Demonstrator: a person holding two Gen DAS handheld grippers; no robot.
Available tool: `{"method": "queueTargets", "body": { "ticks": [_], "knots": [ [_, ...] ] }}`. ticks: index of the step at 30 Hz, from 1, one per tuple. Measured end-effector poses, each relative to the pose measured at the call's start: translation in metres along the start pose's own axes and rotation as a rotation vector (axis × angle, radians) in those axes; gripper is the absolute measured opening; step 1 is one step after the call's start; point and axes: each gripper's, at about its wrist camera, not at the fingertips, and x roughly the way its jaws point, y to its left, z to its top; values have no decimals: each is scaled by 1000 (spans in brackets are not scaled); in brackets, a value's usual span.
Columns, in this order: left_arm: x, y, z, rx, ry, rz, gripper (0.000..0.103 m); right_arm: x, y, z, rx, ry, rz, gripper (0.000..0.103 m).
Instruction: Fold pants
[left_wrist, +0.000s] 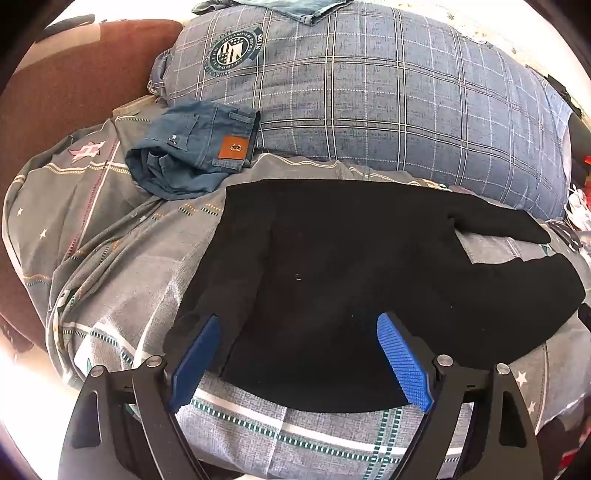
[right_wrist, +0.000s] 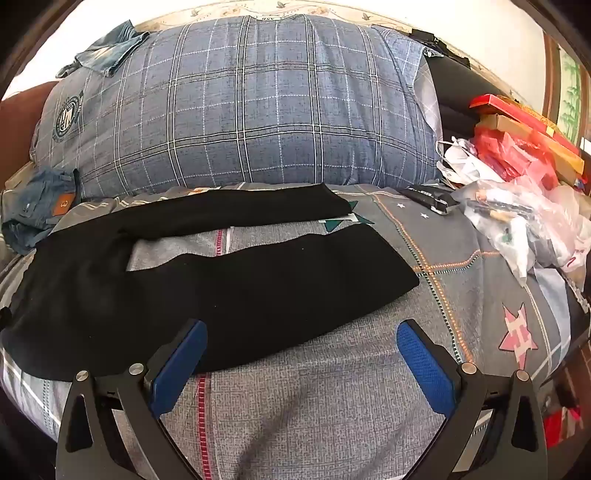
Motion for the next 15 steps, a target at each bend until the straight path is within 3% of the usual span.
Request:
{"method": "queueTargets", "body": {
  "ticks": [13, 15],
  "knots": [
    [6, 3, 1, 11, -13, -3, 87, -3, 0, 1, -4, -3, 3, 103],
    [-8, -5, 4, 2, -9, -6, 87, -3, 0, 1, -4, -3, 3, 103]
  ]
}}
